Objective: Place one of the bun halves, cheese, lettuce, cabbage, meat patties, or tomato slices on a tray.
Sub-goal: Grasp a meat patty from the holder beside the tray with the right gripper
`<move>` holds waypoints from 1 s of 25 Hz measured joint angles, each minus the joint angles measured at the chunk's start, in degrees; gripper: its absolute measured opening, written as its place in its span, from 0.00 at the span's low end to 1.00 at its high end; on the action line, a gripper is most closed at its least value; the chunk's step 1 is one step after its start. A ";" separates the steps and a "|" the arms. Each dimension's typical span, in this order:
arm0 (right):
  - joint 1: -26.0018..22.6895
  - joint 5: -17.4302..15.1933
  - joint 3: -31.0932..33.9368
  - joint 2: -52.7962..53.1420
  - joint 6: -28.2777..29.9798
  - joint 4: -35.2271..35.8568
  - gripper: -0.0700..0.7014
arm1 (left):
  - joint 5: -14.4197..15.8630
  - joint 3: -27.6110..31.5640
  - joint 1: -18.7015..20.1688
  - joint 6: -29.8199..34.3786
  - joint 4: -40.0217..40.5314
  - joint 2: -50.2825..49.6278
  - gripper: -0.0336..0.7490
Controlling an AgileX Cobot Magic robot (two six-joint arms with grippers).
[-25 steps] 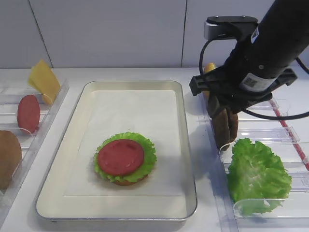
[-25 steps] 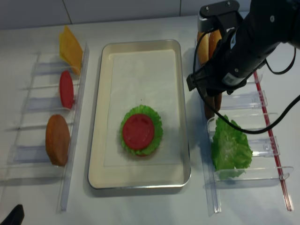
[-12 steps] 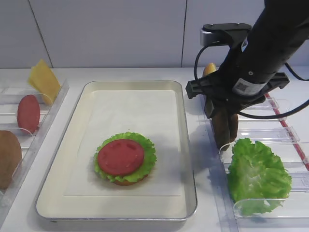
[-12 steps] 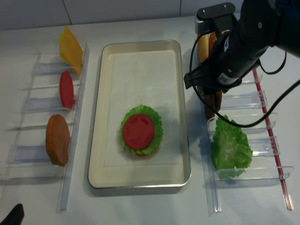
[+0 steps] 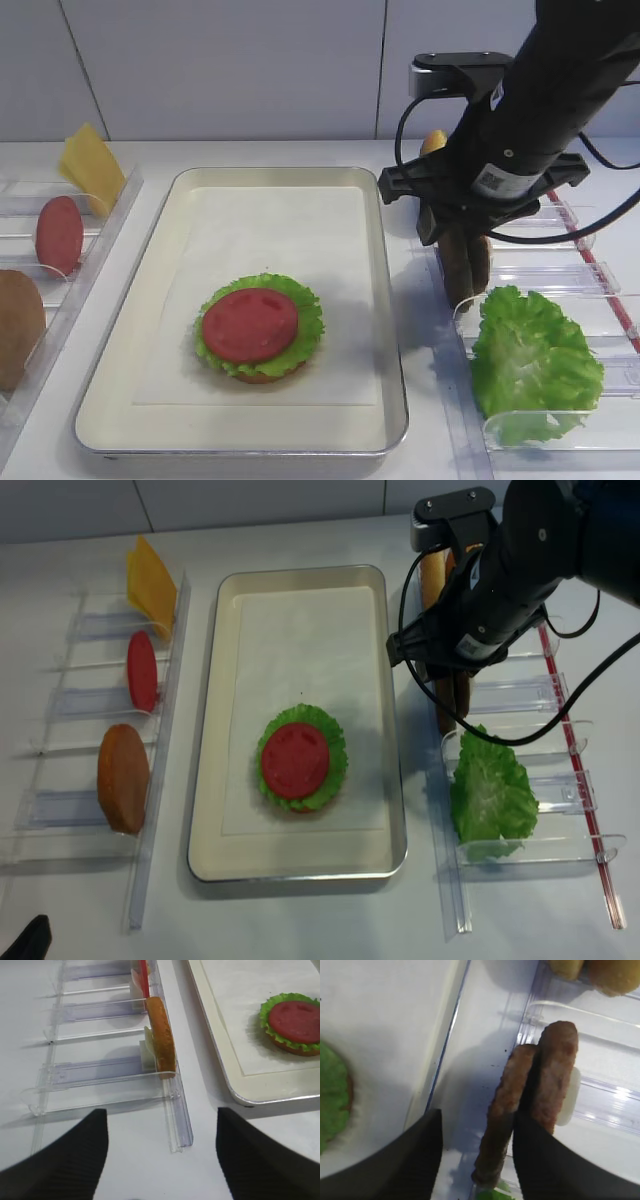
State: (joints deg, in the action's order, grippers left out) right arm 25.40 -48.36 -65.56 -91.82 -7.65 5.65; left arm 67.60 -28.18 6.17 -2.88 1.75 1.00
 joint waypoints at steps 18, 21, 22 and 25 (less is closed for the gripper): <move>0.00 -0.98 0.10 -1.08 -1.31 -0.29 0.50 | 0.00 0.00 0.00 0.00 0.00 0.00 0.58; 0.00 -0.88 0.10 -1.08 -1.70 -0.93 0.50 | 0.00 0.00 0.00 0.00 0.00 0.00 0.58; 0.00 -0.88 0.10 -1.08 -2.04 -1.49 0.50 | 0.00 0.00 0.00 0.00 0.00 0.00 0.58; 0.00 -0.88 0.10 -1.08 -3.42 -3.03 0.50 | 0.00 0.00 0.00 0.00 0.00 0.00 0.58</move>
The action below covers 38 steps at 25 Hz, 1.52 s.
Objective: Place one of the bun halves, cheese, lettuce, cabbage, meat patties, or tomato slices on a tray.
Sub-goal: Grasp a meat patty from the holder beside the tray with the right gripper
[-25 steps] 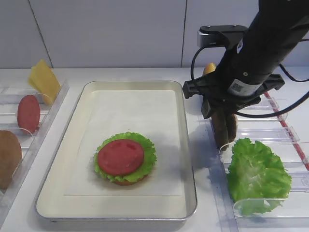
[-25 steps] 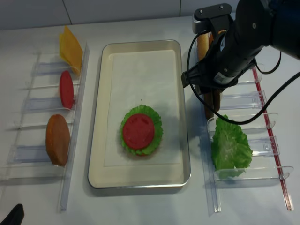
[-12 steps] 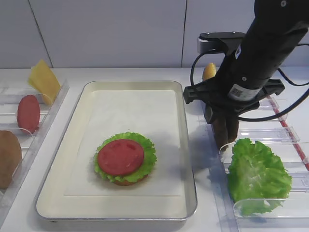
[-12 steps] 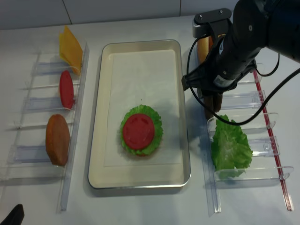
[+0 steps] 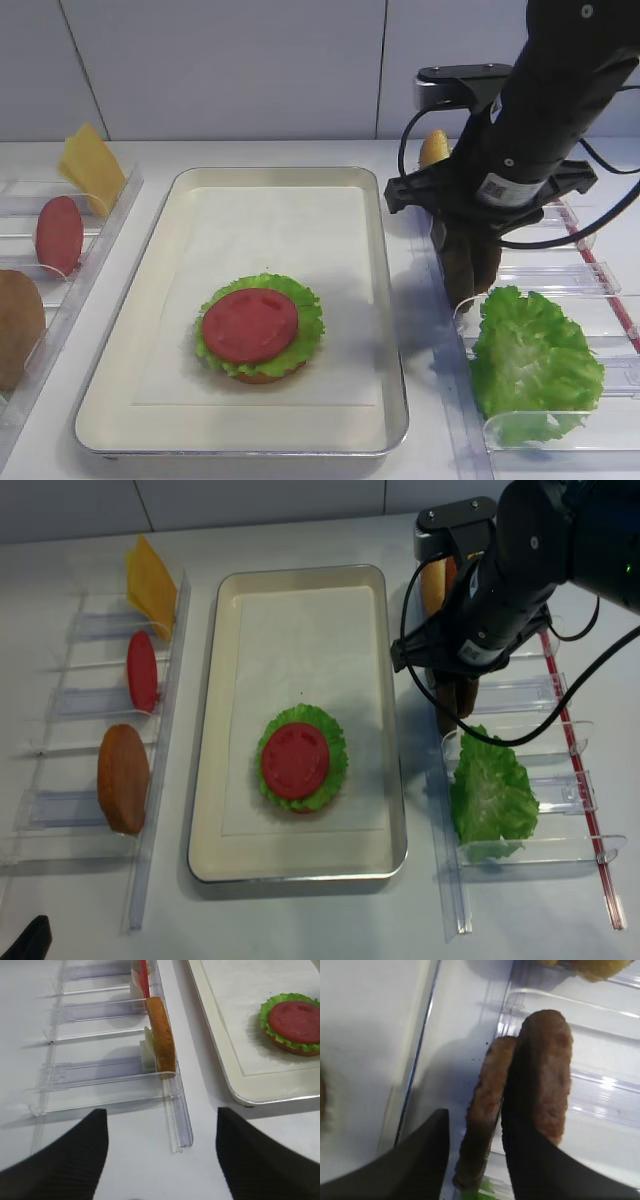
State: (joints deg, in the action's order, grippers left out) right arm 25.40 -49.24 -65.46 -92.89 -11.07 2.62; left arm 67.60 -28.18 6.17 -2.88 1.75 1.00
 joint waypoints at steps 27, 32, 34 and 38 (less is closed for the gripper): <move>0.00 0.00 0.00 0.40 -0.85 -1.42 0.28 | 0.00 0.00 -0.50 0.00 0.00 0.00 0.58; 0.00 -0.11 0.19 4.19 -0.85 -1.31 0.28 | 0.00 0.00 -0.50 0.00 0.00 0.00 0.58; 0.00 0.03 0.19 5.78 -0.85 -1.22 0.28 | 0.00 0.00 -0.50 0.00 0.00 0.00 0.58; 0.00 0.03 0.19 8.55 -0.74 -0.32 0.28 | 0.00 0.00 -0.50 0.00 0.00 0.00 0.58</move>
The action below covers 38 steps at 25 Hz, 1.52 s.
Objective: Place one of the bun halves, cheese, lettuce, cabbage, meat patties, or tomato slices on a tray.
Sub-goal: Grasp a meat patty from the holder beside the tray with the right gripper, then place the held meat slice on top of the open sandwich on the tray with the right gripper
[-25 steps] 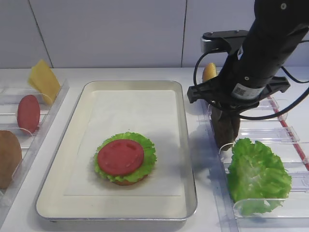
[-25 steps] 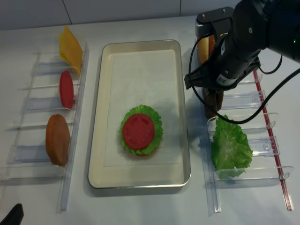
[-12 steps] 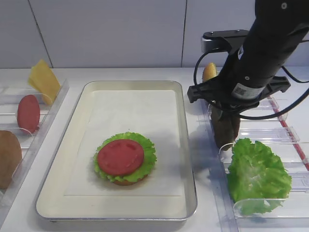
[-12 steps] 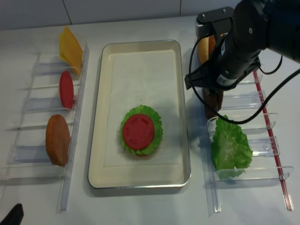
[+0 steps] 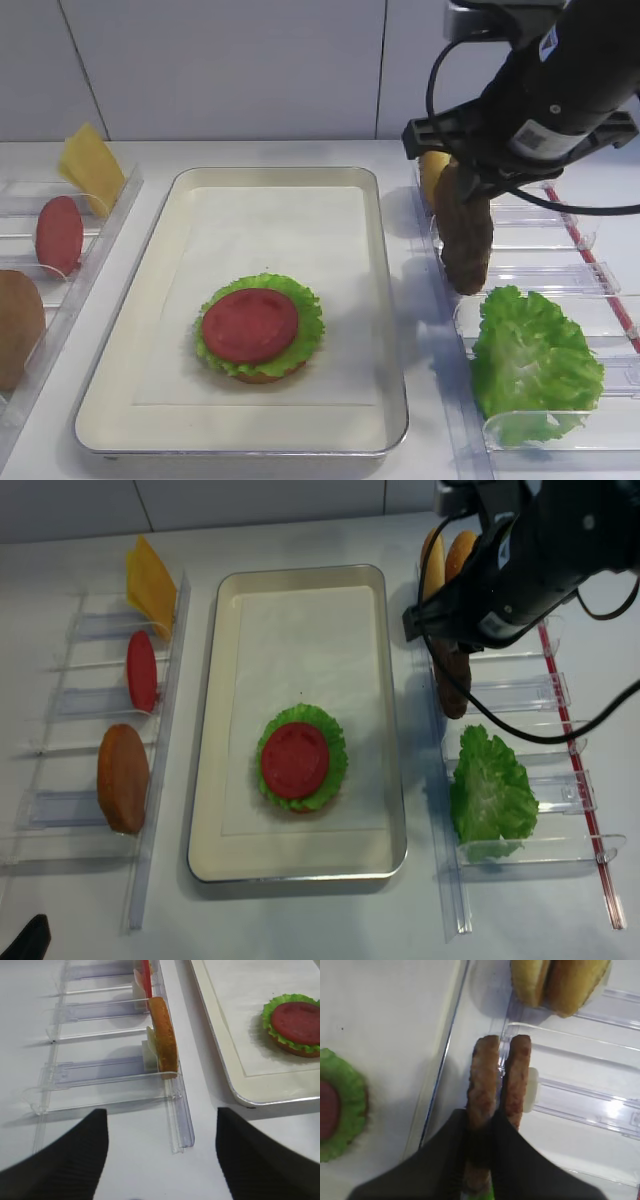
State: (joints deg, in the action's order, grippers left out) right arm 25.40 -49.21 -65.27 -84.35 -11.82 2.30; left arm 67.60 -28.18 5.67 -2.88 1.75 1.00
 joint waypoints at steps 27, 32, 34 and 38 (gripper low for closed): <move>0.00 -6.09 0.00 11.27 22.55 30.38 0.28 | 0.00 0.00 0.00 0.00 0.00 0.00 0.58; 0.00 -5.25 0.00 7.26 26.61 35.46 0.28 | 0.00 0.00 0.00 0.00 0.00 0.00 0.58; 0.00 -5.35 0.00 5.08 30.15 39.14 0.28 | 0.00 0.00 0.00 0.00 0.00 0.00 0.58; 0.00 -5.97 0.00 0.53 37.89 48.26 0.28 | 0.00 0.00 0.00 0.00 0.00 0.00 0.58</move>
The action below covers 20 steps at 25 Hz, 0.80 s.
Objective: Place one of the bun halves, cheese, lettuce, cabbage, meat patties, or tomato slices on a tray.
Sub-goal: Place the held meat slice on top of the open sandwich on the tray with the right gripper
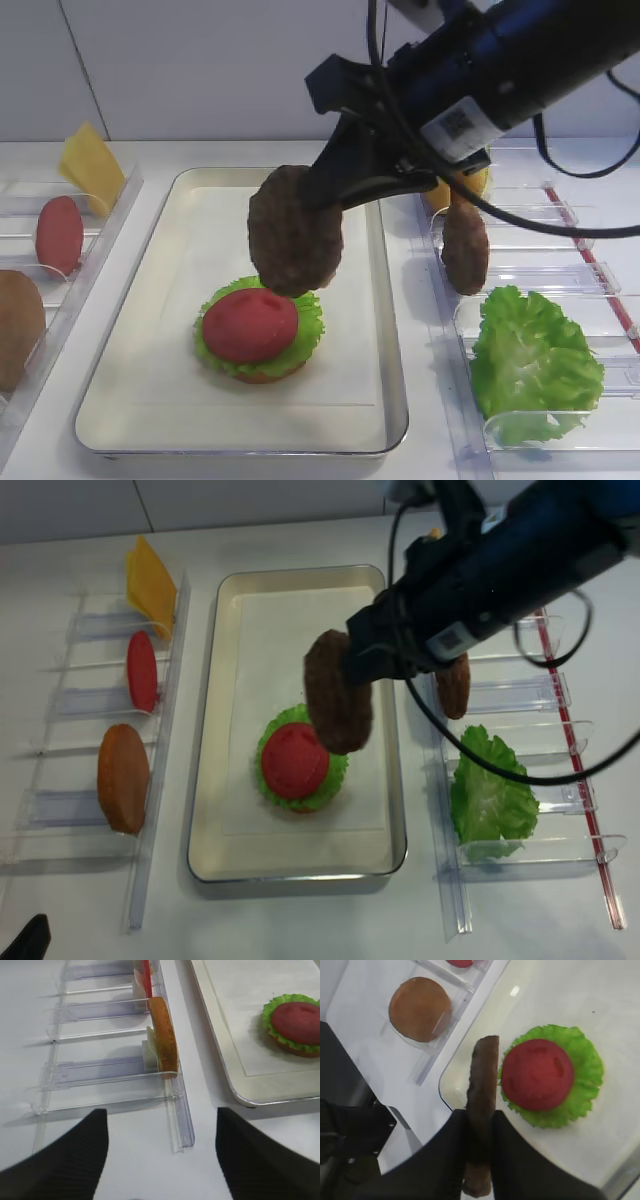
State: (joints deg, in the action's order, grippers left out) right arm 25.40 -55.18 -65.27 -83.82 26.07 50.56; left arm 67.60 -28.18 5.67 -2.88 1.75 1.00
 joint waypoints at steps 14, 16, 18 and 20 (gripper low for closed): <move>-6.62 -11.89 0.00 -12.56 18.04 23.22 0.28 | 0.00 0.00 0.00 0.00 0.00 0.00 0.58; -6.62 -12.48 0.00 -14.58 19.58 25.18 0.28 | 0.00 0.00 0.00 0.00 0.00 0.00 0.58; -6.62 -12.48 0.15 -16.27 21.09 27.84 0.28 | 0.00 0.00 0.00 0.00 0.00 0.00 0.58; -6.62 -12.48 1.85 -17.81 23.64 31.80 0.28 | 0.00 0.00 0.00 0.00 0.00 0.00 0.58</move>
State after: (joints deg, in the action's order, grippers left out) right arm 18.78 -67.66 -63.42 -101.63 49.72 82.35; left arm 67.60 -28.18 5.67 -2.88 1.75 1.00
